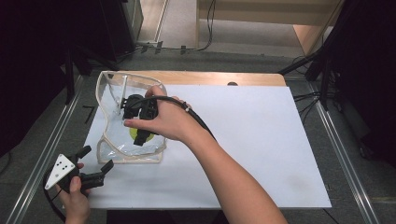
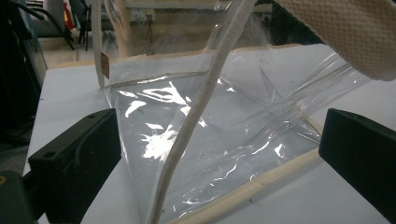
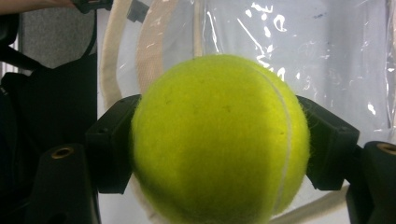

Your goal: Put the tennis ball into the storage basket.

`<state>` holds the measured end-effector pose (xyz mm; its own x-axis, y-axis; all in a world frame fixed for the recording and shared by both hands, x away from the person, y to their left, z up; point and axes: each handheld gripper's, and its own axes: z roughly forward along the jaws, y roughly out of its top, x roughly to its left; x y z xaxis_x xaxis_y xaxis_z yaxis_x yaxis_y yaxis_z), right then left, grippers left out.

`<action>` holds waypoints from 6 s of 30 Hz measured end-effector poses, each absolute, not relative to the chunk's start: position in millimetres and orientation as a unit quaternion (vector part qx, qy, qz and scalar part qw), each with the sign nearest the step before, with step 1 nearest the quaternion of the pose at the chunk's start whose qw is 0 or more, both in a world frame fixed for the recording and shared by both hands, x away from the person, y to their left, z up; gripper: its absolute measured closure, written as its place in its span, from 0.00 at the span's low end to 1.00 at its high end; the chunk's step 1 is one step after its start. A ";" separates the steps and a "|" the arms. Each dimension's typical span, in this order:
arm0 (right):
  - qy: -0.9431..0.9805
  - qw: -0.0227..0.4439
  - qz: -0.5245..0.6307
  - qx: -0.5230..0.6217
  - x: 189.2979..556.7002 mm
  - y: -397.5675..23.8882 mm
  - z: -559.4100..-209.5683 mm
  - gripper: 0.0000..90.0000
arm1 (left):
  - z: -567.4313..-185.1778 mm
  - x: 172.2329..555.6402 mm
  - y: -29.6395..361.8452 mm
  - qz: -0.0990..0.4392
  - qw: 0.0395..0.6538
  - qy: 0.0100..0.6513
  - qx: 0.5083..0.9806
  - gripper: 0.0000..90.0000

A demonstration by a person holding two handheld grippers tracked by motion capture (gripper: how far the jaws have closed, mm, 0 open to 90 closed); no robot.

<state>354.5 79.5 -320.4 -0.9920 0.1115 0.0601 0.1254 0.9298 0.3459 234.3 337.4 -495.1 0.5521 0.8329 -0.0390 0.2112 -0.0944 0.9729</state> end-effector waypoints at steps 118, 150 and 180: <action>-0.933 -0.036 -0.244 -0.262 329.8 -167.9 -407.9 0.00 | -495.5 234.3 335.2 0.284 0.545 0.378 0.693 0.00; -0.896 -0.056 -0.313 -0.310 301.7 -223.8 -441.8 0.00 | -495.4 234.4 334.4 0.286 0.541 0.378 0.695 0.00; -0.834 -0.091 -0.398 -0.372 257.9 -288.6 -482.2 0.00 | -495.6 234.5 333.7 0.289 0.535 0.379 0.697 0.00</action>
<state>257.9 -288.6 -482.2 -0.7063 0.6930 0.1448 0.5483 0.4061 0.7310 234.5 333.7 -495.6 0.5458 0.8379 -0.0030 0.2195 -0.1394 0.9656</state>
